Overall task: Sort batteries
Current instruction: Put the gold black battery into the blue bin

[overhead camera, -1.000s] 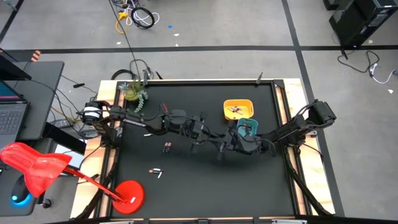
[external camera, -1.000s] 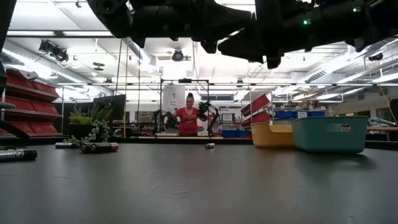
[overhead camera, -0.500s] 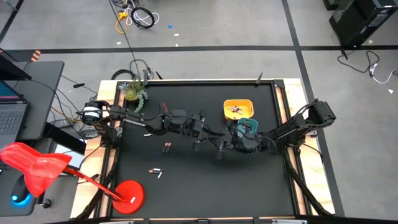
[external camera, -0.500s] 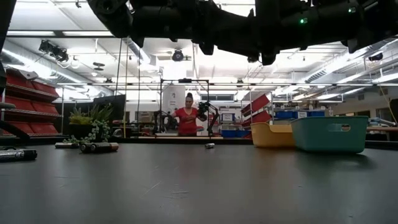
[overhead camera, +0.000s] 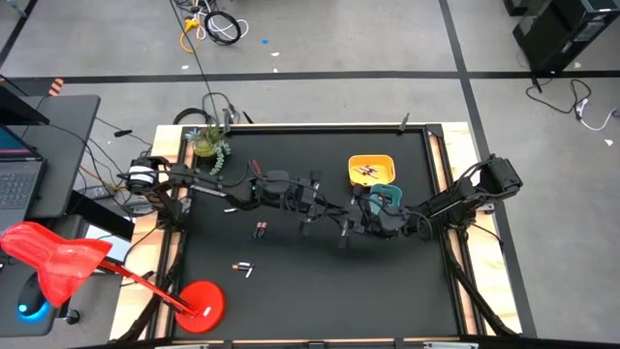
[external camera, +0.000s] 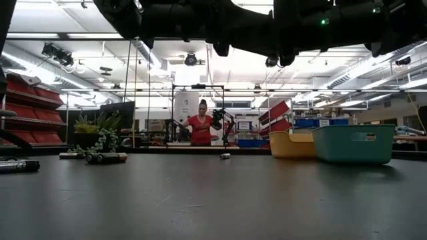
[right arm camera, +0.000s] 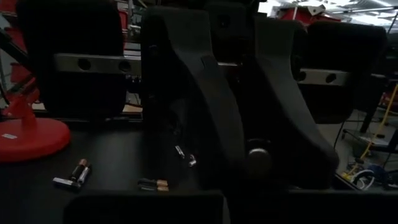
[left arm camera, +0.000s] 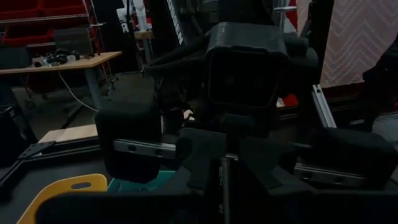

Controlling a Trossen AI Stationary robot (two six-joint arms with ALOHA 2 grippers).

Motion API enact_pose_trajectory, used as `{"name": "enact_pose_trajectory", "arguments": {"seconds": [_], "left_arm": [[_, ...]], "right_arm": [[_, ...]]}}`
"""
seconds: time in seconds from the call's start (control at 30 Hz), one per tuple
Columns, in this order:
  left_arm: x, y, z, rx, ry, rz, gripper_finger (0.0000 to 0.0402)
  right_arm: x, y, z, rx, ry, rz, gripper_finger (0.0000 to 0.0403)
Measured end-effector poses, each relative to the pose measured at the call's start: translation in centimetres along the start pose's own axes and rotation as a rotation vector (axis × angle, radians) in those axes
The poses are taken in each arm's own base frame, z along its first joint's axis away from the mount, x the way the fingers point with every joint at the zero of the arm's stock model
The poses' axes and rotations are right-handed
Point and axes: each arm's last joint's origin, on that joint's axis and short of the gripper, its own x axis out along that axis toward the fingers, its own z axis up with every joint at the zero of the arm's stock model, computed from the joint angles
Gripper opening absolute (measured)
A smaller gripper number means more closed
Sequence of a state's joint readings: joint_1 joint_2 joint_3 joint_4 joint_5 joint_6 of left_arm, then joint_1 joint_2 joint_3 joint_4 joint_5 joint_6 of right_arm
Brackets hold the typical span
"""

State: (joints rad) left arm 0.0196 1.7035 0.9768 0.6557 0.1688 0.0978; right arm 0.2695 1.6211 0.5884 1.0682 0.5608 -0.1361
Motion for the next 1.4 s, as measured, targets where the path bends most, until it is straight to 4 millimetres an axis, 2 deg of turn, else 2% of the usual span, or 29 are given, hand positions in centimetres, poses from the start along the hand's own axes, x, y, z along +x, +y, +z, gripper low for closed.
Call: {"name": "enact_pose_trajectory", "arguments": {"seconds": [0.1, 0.27, 0.37, 0.47, 0.57, 0.7, 0.93, 1.03, 1.23, 1.4], "left_arm": [[0.0, 0.0, -0.1, 0.000, 0.015, 0.022, 0.0081], [0.0, 0.2, -0.3, 0.036, 0.040, 0.064, 0.0172], [-0.3, 0.3, 0.1, 0.090, 0.043, 0.115, 0.0220], [-1.1, 0.4, 1.0, 0.129, 0.055, 0.143, 0.0247], [-2.1, 0.4, 2.1, 0.160, 0.074, 0.178, 0.0253], [-3.2, 0.5, 2.8, 0.160, 0.123, 0.217, 0.0244], [-4.4, 0.1, -0.2, 0.158, 0.231, 0.259, 0.0217], [-5.1, -0.1, -2.3, 0.148, 0.310, 0.270, 0.0211], [-6.7, 0.5, -5.5, 0.064, 0.473, 0.316, 0.0209], [-8.1, 3.5, -6.9, 0.025, 0.514, 0.364, 0.0208]], "right_arm": [[0.0, 0.0, 0.0, 0.009, -0.003, -0.005, 0.0003], [0.0, 0.0, 0.0, 0.001, 0.006, -0.009, 0.0002], [0.0, 0.0, -0.1, 0.000, 0.011, -0.022, 0.0001], [0.0, 0.0, 0.0, -0.002, 0.018, -0.051, 0.0001], [-0.4, 0.0, 0.5, -0.007, 0.039, -0.079, 0.0001], [-1.4, -0.7, 1.0, 0.003, 0.155, -0.141, 0.0000], [-4.6, -3.3, 1.5, 0.153, 0.385, -0.248, 0.0000], [-5.5, -3.9, 1.4, 0.211, 0.472, -0.214, 0.0005], [-5.4, -3.5, 0.6, 0.216, 0.535, -0.164, 0.0062], [-4.1, -3.2, 0.1, 0.224, 0.516, -0.153, 0.0091]]}}
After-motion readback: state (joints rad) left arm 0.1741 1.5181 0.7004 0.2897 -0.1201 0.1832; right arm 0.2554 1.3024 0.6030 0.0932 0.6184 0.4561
